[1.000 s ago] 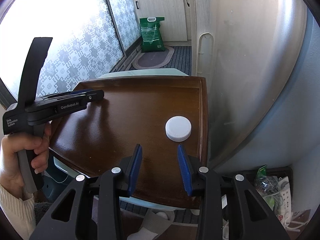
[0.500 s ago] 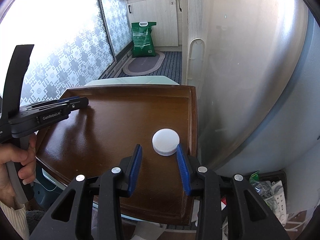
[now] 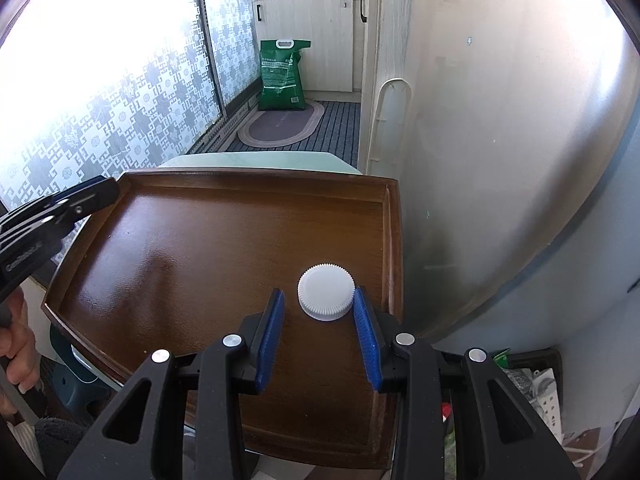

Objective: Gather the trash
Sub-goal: 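Grasp the brown walnut shell with the left tool while the right tool grasps the white bottle cap, then lift and carry the walnut shell and bottle cap over the teal bin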

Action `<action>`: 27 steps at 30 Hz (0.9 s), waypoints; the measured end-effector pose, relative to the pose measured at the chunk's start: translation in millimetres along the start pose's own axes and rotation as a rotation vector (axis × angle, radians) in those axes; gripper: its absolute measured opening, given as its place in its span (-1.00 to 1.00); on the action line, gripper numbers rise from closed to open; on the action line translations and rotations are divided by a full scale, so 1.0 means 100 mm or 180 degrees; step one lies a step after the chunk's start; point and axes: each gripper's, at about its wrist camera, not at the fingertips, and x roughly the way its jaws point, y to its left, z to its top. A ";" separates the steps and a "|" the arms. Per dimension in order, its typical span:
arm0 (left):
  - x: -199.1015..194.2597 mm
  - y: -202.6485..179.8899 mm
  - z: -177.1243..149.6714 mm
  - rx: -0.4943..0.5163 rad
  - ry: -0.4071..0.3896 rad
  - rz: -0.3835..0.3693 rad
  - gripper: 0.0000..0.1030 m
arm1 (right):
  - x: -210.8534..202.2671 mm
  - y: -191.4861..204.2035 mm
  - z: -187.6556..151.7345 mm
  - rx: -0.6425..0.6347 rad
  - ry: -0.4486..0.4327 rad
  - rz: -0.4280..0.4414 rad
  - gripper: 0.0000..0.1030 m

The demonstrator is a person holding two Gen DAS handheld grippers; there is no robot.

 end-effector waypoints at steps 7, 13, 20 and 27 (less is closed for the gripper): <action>-0.13 0.05 -0.08 0.0033 -0.0043 -0.0090 -0.57 | 0.05 0.06 0.04 0.0006 0.0018 -0.0008 -0.31; -0.23 0.13 -0.13 0.0074 -0.0115 -0.0077 -0.57 | 0.05 0.27 0.05 -0.0205 0.0036 -0.0063 -0.41; -0.35 0.27 -0.19 0.0063 -0.0172 -0.0088 -0.57 | 0.09 0.47 0.09 -0.0289 0.0066 0.0058 -0.42; -0.45 0.47 -0.26 -0.0012 -0.0190 -0.0063 -0.57 | 0.03 0.79 0.20 -0.0420 -0.0001 0.0167 -0.42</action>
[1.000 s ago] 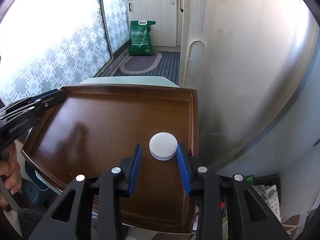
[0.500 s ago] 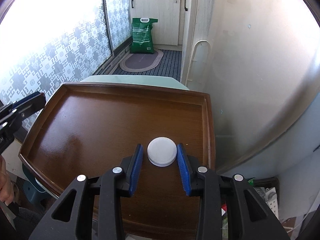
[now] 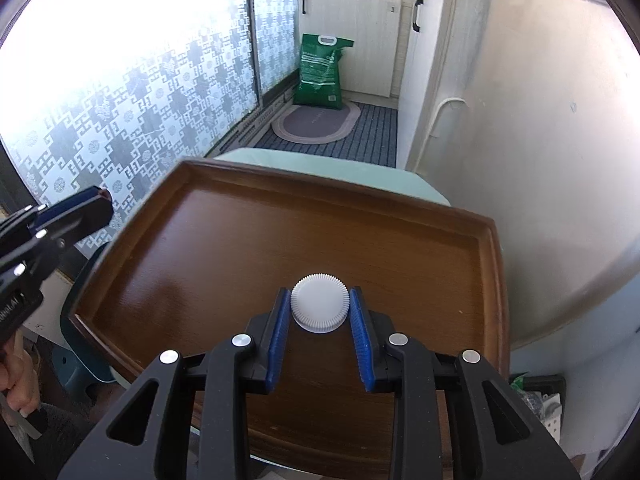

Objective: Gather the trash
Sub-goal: 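Lift and carry the walnut shell and bottle cap over the teal bin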

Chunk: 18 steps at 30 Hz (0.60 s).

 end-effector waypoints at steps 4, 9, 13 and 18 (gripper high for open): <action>-0.08 0.20 -0.04 -0.0082 -0.0011 0.0082 -0.57 | -0.06 0.23 0.09 -0.0097 -0.0064 0.0078 -0.42; -0.15 0.47 -0.12 -0.0211 0.0044 0.0218 -0.57 | -0.11 0.54 0.19 -0.0230 -0.0127 0.0201 -0.42; -0.18 0.70 -0.20 -0.0289 0.0133 0.0361 -0.57 | -0.12 0.74 0.23 -0.0303 -0.0138 0.0293 -0.42; -0.16 0.94 -0.31 -0.0379 0.0304 0.0446 -0.57 | -0.12 0.98 0.29 -0.0386 -0.0145 0.0385 -0.42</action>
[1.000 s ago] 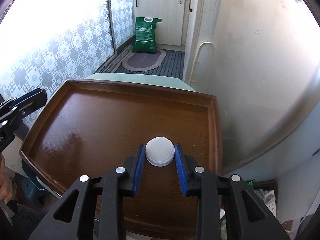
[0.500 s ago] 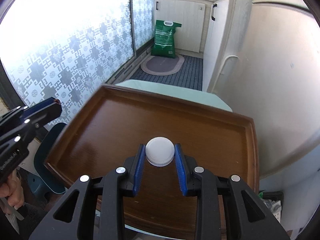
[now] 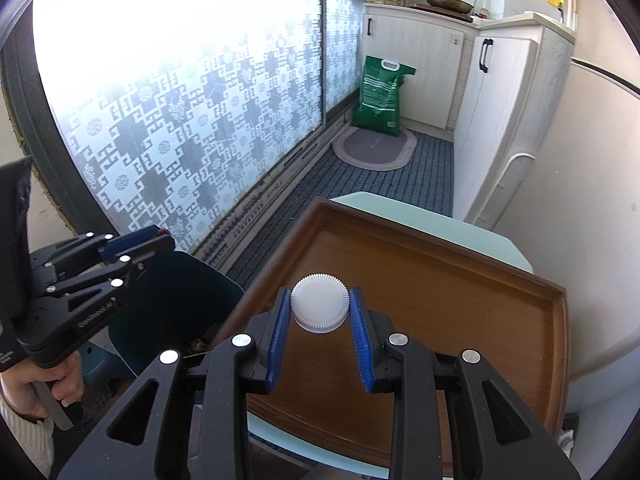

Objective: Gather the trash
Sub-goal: 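Lift and carry the walnut shell and bottle cap over the teal bin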

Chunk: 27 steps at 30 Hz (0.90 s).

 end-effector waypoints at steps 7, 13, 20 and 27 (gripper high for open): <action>0.08 0.25 -0.14 -0.0048 0.0206 0.0086 -0.57 | 0.02 0.33 0.11 -0.0134 -0.0015 0.0156 -0.42; 0.19 0.42 -0.30 -0.0118 0.0399 0.0133 -0.57 | 0.05 0.57 0.19 -0.0207 -0.0004 0.0301 -0.42; 0.35 0.65 -0.49 -0.0254 0.0625 0.0231 -0.57 | 0.13 0.78 0.21 -0.0295 0.0055 0.0387 -0.42; 0.59 0.79 -0.72 -0.0260 0.0990 0.0280 -0.57 | 0.22 0.92 0.23 -0.0329 0.0114 0.0429 -0.42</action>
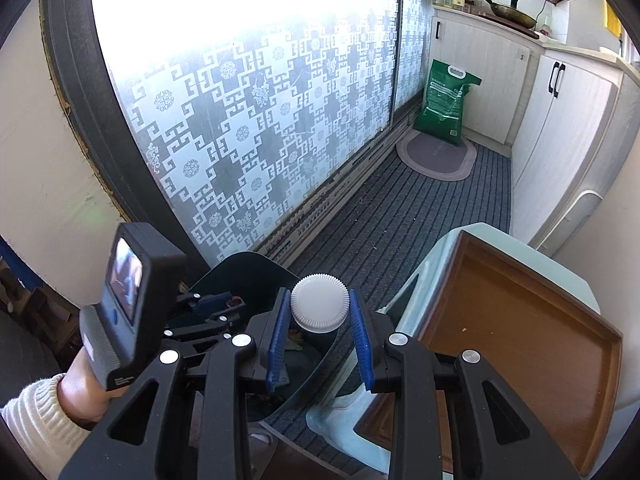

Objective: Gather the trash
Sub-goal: 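Lift and carry the walnut shell and bottle cap over the teal bin, then open the left tool to drop the walnut shell while the right tool drops the bottle cap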

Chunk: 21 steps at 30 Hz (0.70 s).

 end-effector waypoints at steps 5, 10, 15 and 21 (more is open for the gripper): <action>0.17 0.03 -0.10 0.0056 0.0197 0.0018 -0.57 | 0.09 0.09 0.02 -0.0049 0.0049 0.0022 -0.42; 0.32 0.05 -0.18 0.0087 0.0428 -0.0015 -0.55 | 0.16 0.13 0.03 -0.0060 0.0113 0.0041 -0.42; 0.21 0.09 -0.17 0.0072 0.0308 -0.0070 -0.53 | 0.29 0.18 0.00 -0.0089 0.0220 0.0059 -0.42; -0.20 0.17 -0.06 -0.0018 -0.0166 -0.0115 -0.54 | 0.47 0.22 -0.06 -0.0133 0.0375 0.0074 -0.42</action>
